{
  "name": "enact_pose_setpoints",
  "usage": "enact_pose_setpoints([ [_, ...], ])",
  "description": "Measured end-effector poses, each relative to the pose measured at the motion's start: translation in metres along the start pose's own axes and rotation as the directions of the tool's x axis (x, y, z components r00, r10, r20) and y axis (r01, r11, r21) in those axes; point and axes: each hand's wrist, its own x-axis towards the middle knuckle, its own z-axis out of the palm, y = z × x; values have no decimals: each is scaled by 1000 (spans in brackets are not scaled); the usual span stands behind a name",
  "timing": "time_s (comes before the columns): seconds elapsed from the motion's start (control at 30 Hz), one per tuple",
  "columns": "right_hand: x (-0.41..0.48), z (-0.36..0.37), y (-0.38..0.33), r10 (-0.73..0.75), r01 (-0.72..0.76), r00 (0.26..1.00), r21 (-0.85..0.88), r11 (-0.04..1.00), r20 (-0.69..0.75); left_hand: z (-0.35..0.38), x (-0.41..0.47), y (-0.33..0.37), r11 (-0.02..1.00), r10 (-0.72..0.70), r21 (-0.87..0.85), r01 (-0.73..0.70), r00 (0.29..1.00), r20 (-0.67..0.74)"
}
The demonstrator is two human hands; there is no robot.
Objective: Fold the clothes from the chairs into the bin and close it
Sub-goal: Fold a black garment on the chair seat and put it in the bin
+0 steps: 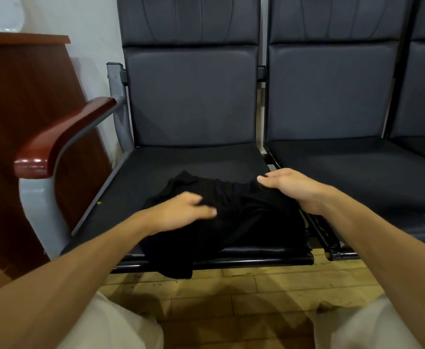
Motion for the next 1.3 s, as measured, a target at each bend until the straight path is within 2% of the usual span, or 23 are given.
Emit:
enact_pose_setpoints([
  [0.07, -14, 2, -4, 49, -25, 958, -87, 996, 283, 5, -1, -7, 922, -49, 383, -62, 961, 273],
  [0.13, -20, 7, -1, 128, -39, 899, -215, 976, 418, 5, 0, -10, 866, -101, 494, -74, 943, 317],
  [0.2, -17, 13, 5, 125, -13, 922, -293, 956, 366, 2, -2, -13, 863, -124, 504, -42, 948, 293],
  [0.27, -10, 15, 13, 16, 52, 981, -338, 940, 195, 0, -2, -18, 851, -121, 522, -60, 944, 306],
  [0.33, -1, 10, 21, -140, 141, 989, -498, 856, 38, 2, -3, -19, 871, -108, 488, -49, 951, 289],
  [0.37, 4, 7, 24, -206, 172, 979, -590, 789, 11, 3, -2, -19, 880, -101, 473, -35, 961, 259],
  [0.43, 12, 6, 29, -246, 206, 969, -676, 708, 37, 2, 1, -21, 878, -91, 478, -11, 978, 189],
  [0.6, 24, 14, 35, -122, 246, 968, -723, 646, 220, -7, 13, -30, 791, -141, 606, 85, 989, 46],
  [0.73, 33, 12, 22, -36, 249, 960, -783, 570, 279, -12, 30, -46, 710, -197, 688, 151, 980, -12],
  [0.83, 39, 11, 28, -59, 254, 962, -792, 556, 267, -19, 43, -53, 665, -220, 727, 173, 975, -30],
  [0.87, 40, 11, 34, -82, 259, 963, -788, 559, 258, -21, 46, -55, 634, -225, 750, 187, 973, -51],
  [0.93, 42, 11, 42, -107, 280, 958, -784, 554, 266, -23, 49, -57, 498, -239, 837, 225, 964, -116],
  [1.0, 43, 12, 43, -112, 295, 953, -774, 560, 282, -15, 52, -54, 371, -161, 903, 215, 973, -165],
  [1.03, 43, 13, 43, -112, 310, 947, -767, 561, 301, -8, 53, -47, 368, -57, 909, 197, 980, -189],
  [1.07, 43, 13, 41, -91, 330, 937, -761, 558, 338, 1, 55, -37, 427, 52, 890, 162, 978, -202],
  [1.1, 42, 12, 41, -53, 340, 925, -757, 558, 377, 9, 57, -28, 532, 105, 838, 122, 972, -208],
  [1.17, 42, 14, 44, -14, 367, 903, -753, 547, 430, 22, 57, -13, 747, 83, 661, 74, 976, -203],
  [1.2, 43, 14, 46, -39, 381, 902, -750, 541, 431, 28, 56, -8, 791, 56, 609, 65, 982, -178],
  [1.3, 49, 15, 48, -158, 418, 904, -740, 526, 398, 36, 53, -2, 782, -38, 620, 64, 998, -54],
])
